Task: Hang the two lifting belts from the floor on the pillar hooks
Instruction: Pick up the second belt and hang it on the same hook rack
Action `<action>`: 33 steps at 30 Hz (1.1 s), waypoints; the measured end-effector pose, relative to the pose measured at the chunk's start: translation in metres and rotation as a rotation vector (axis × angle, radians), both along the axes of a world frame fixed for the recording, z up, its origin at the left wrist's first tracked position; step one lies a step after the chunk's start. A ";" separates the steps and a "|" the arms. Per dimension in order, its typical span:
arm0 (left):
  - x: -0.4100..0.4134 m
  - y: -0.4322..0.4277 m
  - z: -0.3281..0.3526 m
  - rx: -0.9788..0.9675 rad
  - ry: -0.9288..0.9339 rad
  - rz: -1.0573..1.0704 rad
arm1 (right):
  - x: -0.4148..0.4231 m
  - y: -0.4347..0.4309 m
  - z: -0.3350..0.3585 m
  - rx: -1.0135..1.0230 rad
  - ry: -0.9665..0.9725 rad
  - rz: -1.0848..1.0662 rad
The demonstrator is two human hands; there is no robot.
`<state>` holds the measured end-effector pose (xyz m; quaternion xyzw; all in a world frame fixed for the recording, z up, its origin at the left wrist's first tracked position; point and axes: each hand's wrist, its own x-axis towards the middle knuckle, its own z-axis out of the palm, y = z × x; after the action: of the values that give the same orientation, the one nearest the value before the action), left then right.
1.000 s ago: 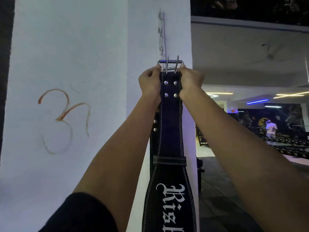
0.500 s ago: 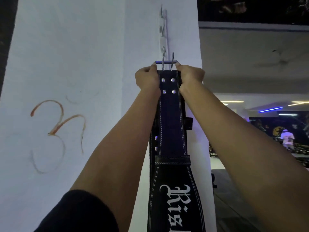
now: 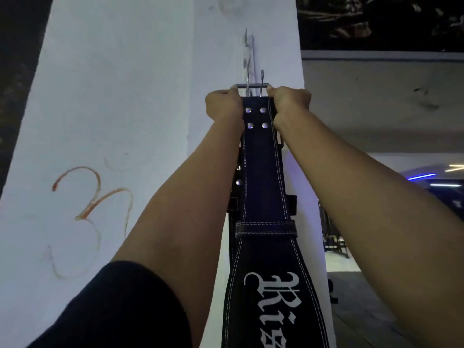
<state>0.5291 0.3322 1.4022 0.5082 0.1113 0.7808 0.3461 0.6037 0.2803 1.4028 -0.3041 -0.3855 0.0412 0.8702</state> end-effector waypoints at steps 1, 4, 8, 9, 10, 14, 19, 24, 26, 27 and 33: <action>0.000 0.000 0.002 -0.009 0.001 -0.004 | 0.000 0.002 0.001 -0.011 0.000 -0.007; -0.002 0.004 0.010 -0.023 0.026 -0.008 | -0.001 0.006 0.008 -0.030 -0.002 -0.009; 0.001 0.015 0.010 -0.032 0.047 -0.032 | 0.006 0.019 0.012 -0.072 0.009 -0.014; 0.002 0.018 0.010 -0.037 0.047 -0.030 | 0.008 0.022 0.013 -0.070 0.017 -0.010; 0.003 0.020 0.009 -0.043 0.058 -0.012 | 0.009 0.024 0.012 -0.063 0.023 -0.004; 0.001 0.017 0.003 -0.034 0.115 0.046 | 0.009 0.022 0.006 -0.062 0.029 0.033; -0.002 0.003 -0.014 0.031 0.120 0.068 | 0.006 0.019 -0.004 -0.061 0.027 0.074; 0.000 -0.006 -0.047 0.029 0.113 -0.007 | 0.005 0.018 -0.031 -0.063 0.027 0.124; 0.001 -0.009 -0.065 0.038 0.128 -0.055 | 0.003 0.020 -0.046 -0.069 0.028 0.131; -0.001 -0.010 -0.074 0.031 0.133 -0.090 | 0.002 0.020 -0.054 -0.070 0.026 0.132; -0.022 -0.022 -0.116 -0.018 0.236 -0.150 | -0.008 0.002 -0.099 -0.108 0.020 0.042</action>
<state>0.5070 0.3101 1.2863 0.6003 0.1197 0.6865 0.3925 0.5958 0.2819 1.3036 -0.3420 -0.3804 0.0832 0.8553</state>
